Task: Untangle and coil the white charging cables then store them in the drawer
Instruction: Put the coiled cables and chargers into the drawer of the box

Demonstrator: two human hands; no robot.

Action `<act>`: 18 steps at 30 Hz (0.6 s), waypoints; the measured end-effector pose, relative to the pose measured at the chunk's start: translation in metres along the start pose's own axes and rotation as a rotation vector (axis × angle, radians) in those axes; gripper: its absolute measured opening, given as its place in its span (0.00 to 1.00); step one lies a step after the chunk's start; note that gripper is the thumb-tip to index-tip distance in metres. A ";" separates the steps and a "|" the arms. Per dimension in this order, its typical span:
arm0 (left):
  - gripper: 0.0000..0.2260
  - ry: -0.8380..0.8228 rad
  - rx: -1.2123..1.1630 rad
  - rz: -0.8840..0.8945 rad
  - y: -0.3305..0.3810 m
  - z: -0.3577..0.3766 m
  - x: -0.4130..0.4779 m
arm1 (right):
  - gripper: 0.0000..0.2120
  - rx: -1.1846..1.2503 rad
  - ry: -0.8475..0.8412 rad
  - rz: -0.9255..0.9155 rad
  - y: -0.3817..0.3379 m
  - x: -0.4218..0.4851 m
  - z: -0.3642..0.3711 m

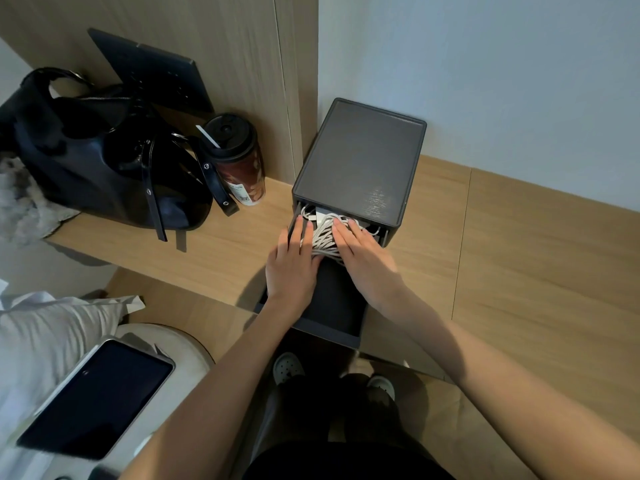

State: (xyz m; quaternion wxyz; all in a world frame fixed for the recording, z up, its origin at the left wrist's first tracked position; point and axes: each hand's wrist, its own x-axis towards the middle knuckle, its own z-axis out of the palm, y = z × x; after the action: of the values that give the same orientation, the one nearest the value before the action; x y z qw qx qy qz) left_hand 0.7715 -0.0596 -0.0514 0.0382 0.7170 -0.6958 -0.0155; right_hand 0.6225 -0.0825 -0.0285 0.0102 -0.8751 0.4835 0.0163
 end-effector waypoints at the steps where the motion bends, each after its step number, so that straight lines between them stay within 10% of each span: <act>1: 0.28 0.007 0.007 -0.001 0.000 0.000 0.000 | 0.27 0.008 -0.001 -0.003 0.001 0.000 0.001; 18: 0.27 -0.115 -0.065 -0.064 0.005 -0.013 -0.002 | 0.33 0.100 -0.125 -0.109 0.020 0.006 -0.018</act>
State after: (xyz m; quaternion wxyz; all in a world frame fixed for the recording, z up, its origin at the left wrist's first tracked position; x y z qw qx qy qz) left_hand 0.7672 -0.0568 -0.0384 0.0210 0.7350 -0.6729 -0.0808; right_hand 0.6091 -0.0987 -0.0109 0.0849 -0.8959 0.4336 0.0464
